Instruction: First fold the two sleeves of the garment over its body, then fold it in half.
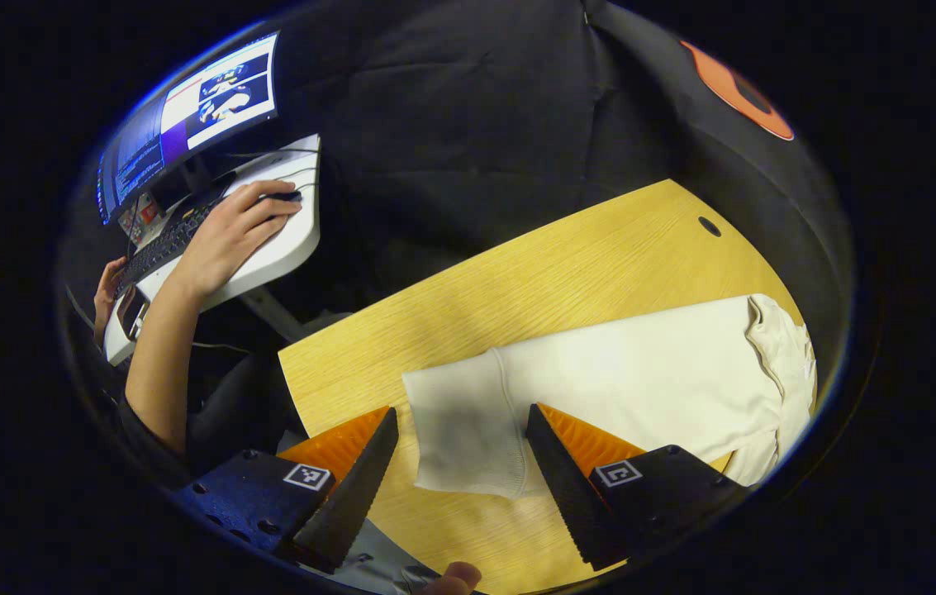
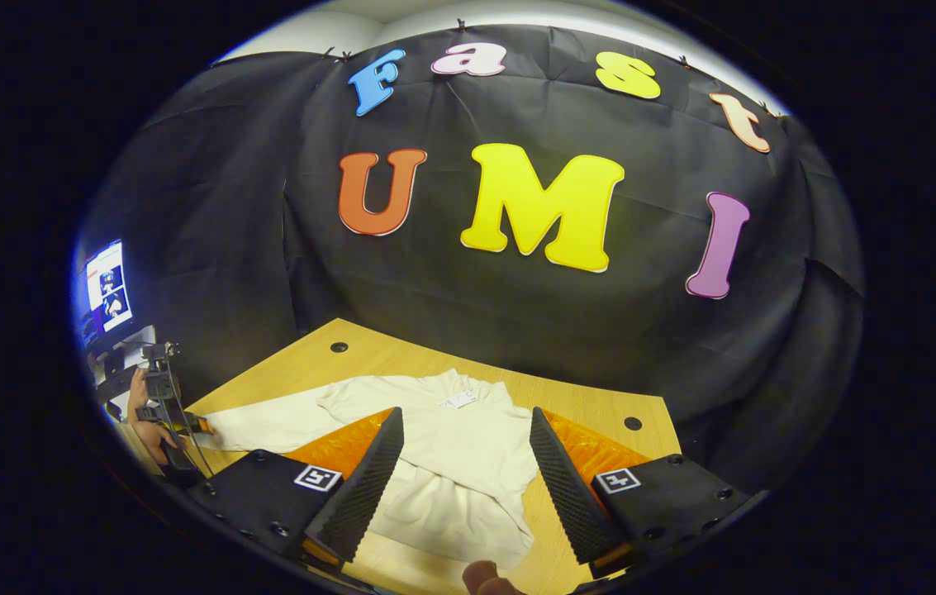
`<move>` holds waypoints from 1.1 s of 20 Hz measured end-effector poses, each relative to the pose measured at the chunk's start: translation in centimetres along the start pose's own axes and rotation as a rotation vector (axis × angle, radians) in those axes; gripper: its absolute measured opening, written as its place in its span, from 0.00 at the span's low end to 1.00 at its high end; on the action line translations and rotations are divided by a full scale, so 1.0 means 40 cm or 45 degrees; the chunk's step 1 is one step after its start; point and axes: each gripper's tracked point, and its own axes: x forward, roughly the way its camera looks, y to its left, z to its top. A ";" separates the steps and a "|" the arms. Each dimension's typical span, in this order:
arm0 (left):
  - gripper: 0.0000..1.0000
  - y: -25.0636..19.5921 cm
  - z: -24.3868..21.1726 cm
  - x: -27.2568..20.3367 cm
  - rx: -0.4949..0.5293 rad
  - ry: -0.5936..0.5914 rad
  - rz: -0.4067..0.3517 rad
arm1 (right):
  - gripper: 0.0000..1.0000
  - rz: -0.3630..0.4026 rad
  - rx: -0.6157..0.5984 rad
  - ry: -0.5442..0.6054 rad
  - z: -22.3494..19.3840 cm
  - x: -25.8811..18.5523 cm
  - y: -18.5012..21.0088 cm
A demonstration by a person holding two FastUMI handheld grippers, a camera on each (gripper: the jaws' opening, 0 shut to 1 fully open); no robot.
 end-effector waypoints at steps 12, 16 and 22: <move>0.86 -0.035 0.012 0.006 0.045 0.263 -0.034 | 0.95 -0.033 0.058 -0.021 -0.019 -0.042 -0.049; 0.52 -0.067 0.021 0.010 0.059 0.245 -0.073 | 0.95 -0.050 0.081 -0.042 0.000 -0.046 -0.078; 0.08 -0.082 0.023 0.010 0.052 0.229 -0.102 | 0.95 -0.036 0.077 -0.056 0.010 -0.040 -0.097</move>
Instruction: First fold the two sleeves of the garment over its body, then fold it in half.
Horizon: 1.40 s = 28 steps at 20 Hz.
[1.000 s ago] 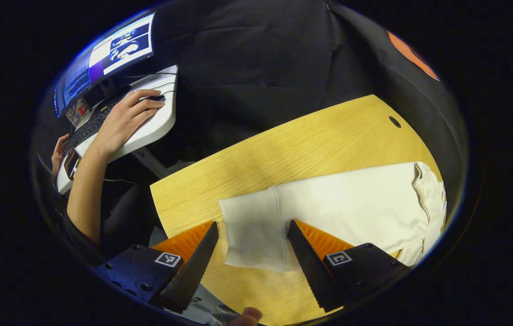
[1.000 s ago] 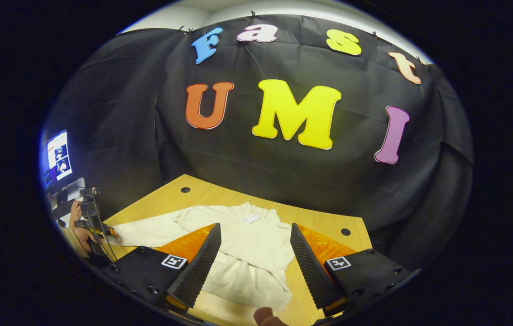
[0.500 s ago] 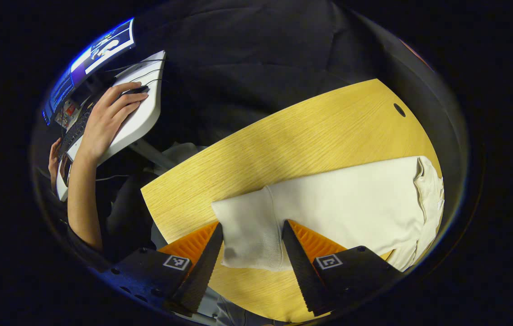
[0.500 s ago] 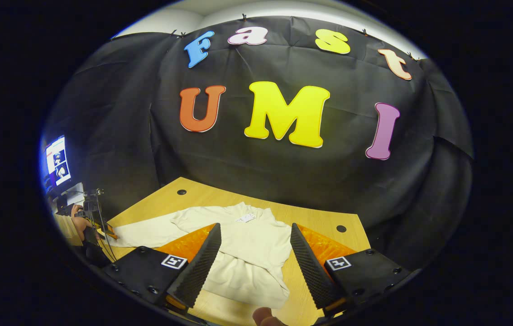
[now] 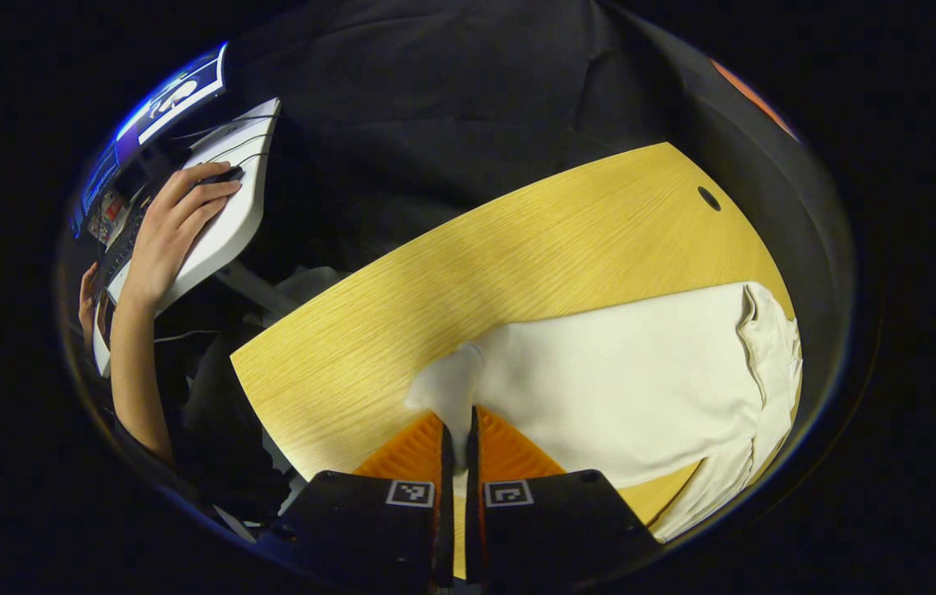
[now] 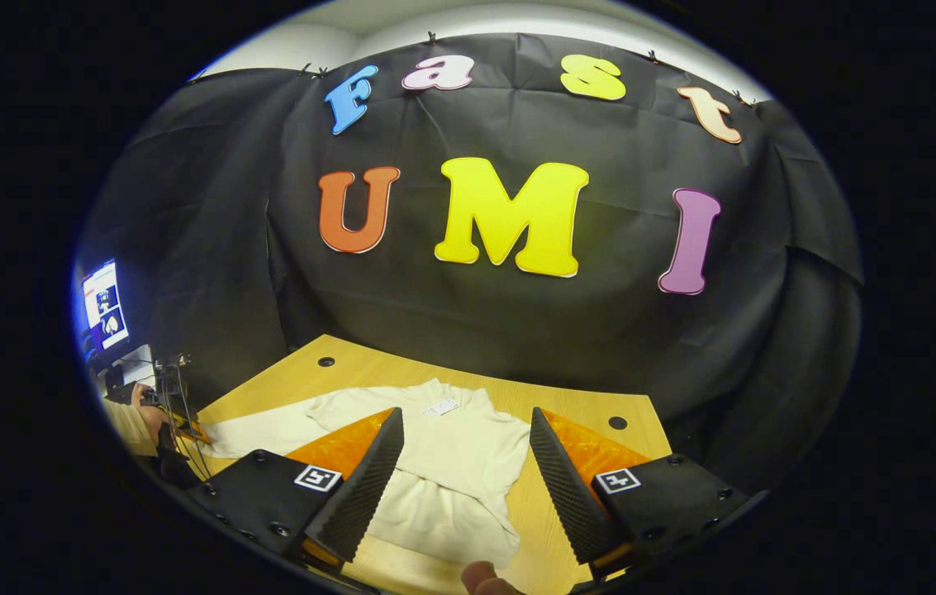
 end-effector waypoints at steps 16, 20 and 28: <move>0.05 -0.315 0.172 -0.294 0.279 -0.247 -0.143 | 0.95 -0.076 0.057 -0.230 0.097 -0.055 -0.131; 0.04 -0.505 0.173 -0.357 0.405 -0.283 -0.222 | 0.95 -0.144 0.043 -0.338 0.138 -0.108 -0.193; 0.00 -0.987 0.039 -0.422 0.712 -0.305 -0.408 | 0.95 -0.224 0.041 -0.310 0.090 -0.154 -0.302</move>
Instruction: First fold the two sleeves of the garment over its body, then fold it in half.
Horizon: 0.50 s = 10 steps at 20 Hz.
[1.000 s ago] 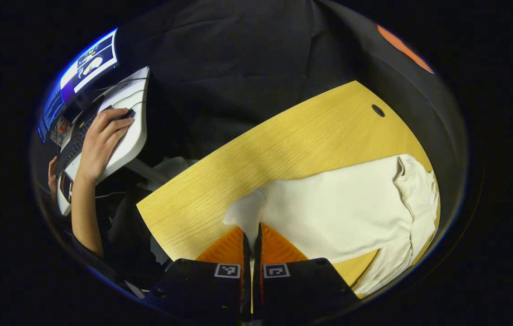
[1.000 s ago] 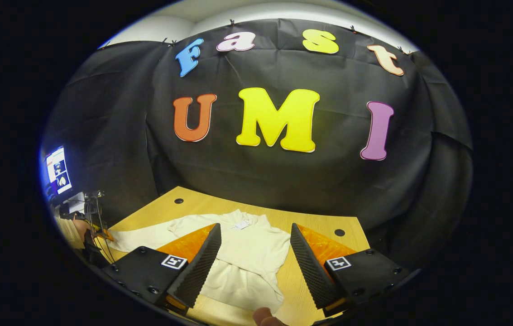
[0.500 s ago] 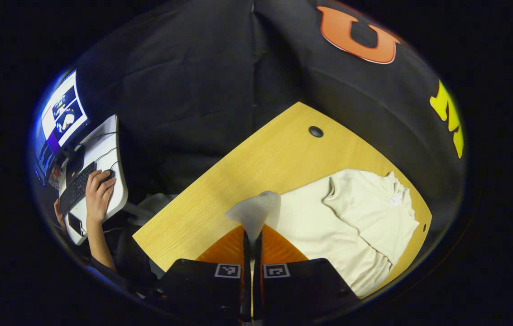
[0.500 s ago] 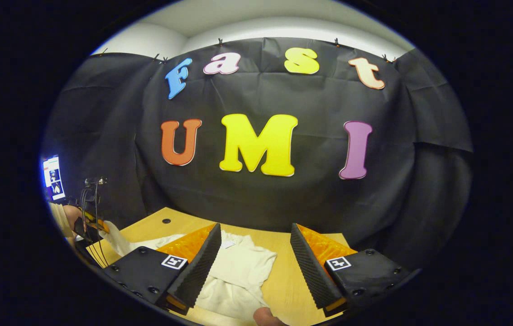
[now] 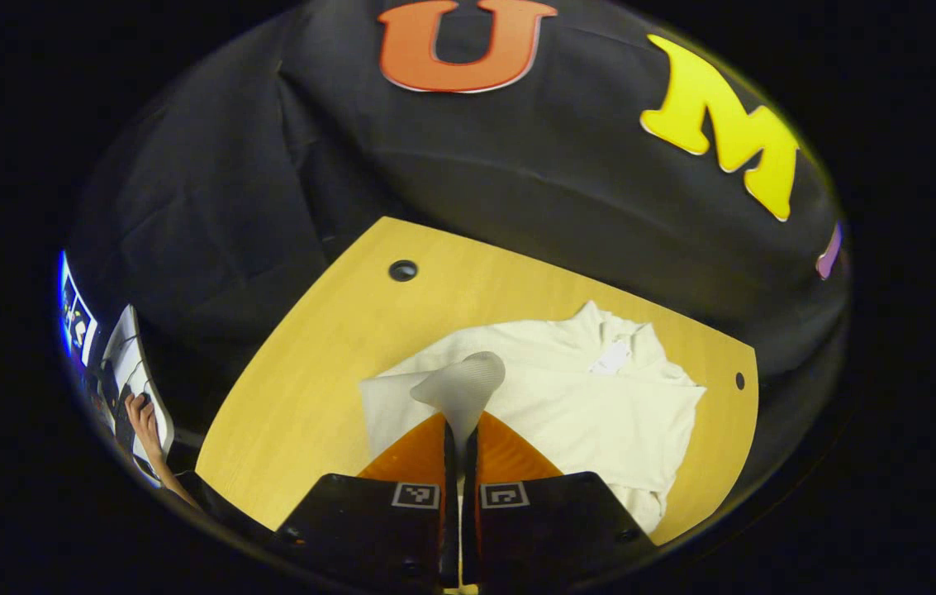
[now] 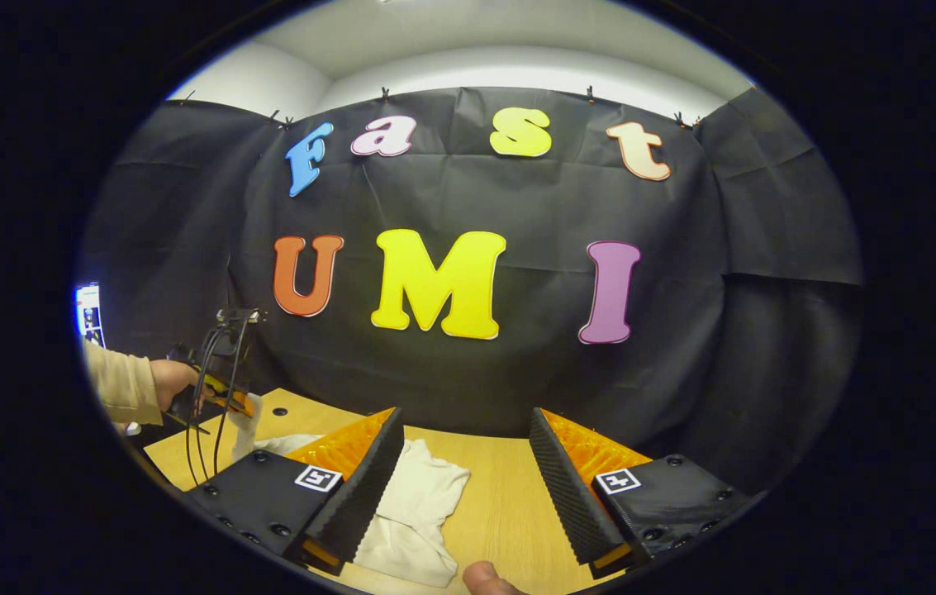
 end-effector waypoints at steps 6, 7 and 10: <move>0.05 -0.343 -0.068 0.089 0.225 0.063 -0.117 | 0.95 -0.100 0.006 0.062 -0.047 -0.007 -0.102; 0.00 -0.388 -0.089 0.096 0.249 0.076 -0.143 | 0.95 -0.116 0.004 0.071 -0.054 -0.009 -0.116; 0.04 -0.510 -0.157 0.108 0.306 0.115 -0.222 | 0.95 -0.162 -0.013 0.116 -0.091 -0.021 -0.160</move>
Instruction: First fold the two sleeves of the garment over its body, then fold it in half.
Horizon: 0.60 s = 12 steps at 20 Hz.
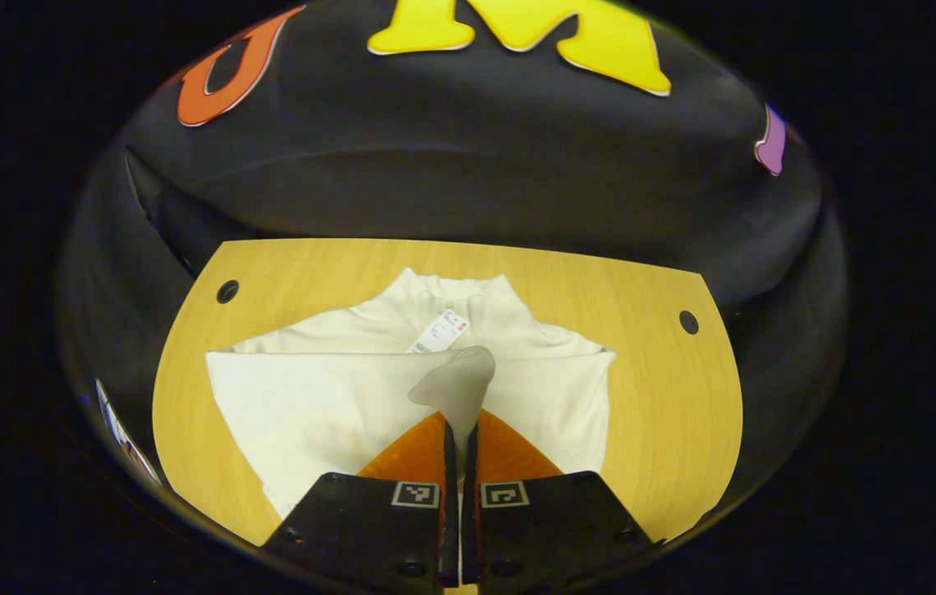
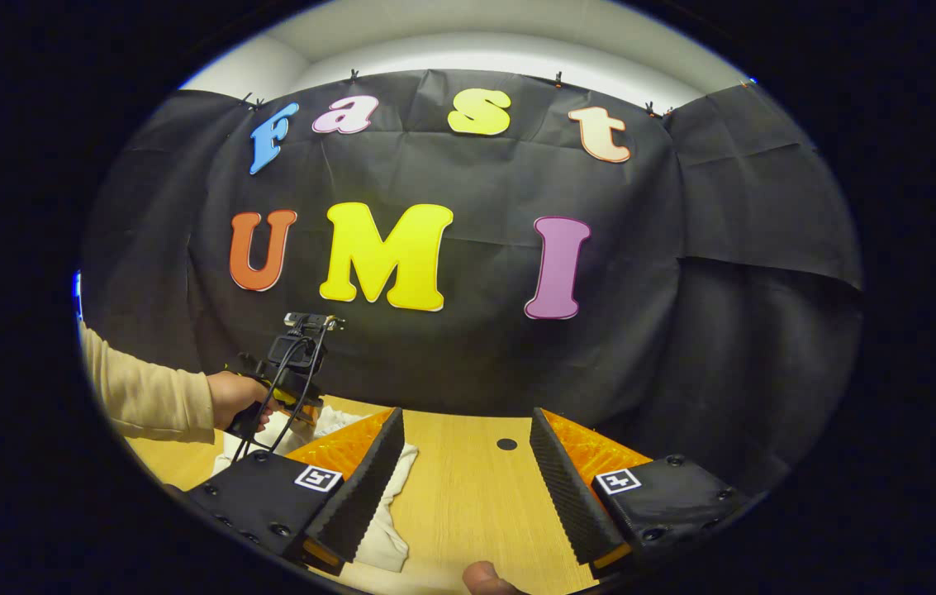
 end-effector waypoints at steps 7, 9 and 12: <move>0.05 -0.163 -0.086 0.048 0.120 0.054 -0.057 | 0.96 -0.123 0.009 0.092 -0.063 0.001 -0.101; 0.06 -0.164 -0.109 0.038 0.121 0.070 -0.041 | 0.95 -0.138 -0.001 0.126 -0.087 0.003 -0.112; 0.10 -0.155 -0.137 -0.006 0.117 0.092 -0.052 | 0.95 -0.157 0.003 0.152 -0.099 -0.003 -0.130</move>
